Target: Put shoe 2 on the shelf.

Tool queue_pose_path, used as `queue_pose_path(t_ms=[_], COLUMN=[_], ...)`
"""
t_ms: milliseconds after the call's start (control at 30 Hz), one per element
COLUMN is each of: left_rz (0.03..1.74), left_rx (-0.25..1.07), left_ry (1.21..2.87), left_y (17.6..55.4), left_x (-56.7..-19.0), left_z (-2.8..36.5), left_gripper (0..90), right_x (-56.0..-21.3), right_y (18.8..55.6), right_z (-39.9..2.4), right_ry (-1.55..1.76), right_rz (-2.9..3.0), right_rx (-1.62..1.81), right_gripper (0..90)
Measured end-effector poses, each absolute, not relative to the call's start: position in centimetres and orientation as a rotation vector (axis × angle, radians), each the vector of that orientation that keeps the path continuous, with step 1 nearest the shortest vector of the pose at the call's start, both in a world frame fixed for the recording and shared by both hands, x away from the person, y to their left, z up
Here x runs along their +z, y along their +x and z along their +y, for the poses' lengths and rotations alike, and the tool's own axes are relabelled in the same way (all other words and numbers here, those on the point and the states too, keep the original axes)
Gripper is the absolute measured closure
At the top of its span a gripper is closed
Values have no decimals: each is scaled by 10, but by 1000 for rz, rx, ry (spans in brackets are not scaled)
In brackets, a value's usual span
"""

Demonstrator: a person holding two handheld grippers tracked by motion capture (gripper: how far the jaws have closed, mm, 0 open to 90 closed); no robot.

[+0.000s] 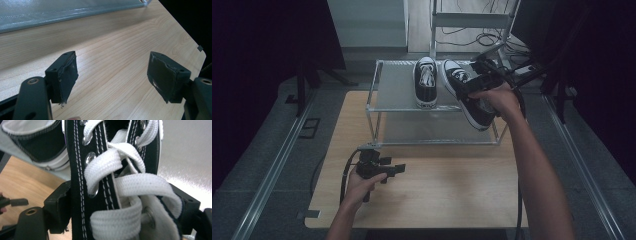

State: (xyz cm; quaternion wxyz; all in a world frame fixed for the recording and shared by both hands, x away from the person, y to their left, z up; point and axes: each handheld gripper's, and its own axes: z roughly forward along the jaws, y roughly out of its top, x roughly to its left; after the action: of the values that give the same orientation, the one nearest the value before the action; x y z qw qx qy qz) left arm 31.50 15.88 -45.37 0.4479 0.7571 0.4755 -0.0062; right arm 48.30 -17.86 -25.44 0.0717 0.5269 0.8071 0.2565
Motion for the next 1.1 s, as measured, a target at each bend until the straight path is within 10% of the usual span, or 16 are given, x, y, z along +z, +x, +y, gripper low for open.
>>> queue_pose_path(t_ms=[1100], left_rz=[1179], left_rx=[-28], left_ry=[1850], left_y=[318], left_x=[-453], left_z=[165], left_gripper=[244], right_x=[-255], right_y=[541], right_z=[-157], right_ry=[1895], right_rz=[2251], right_rx=[790], right_gripper=[197])
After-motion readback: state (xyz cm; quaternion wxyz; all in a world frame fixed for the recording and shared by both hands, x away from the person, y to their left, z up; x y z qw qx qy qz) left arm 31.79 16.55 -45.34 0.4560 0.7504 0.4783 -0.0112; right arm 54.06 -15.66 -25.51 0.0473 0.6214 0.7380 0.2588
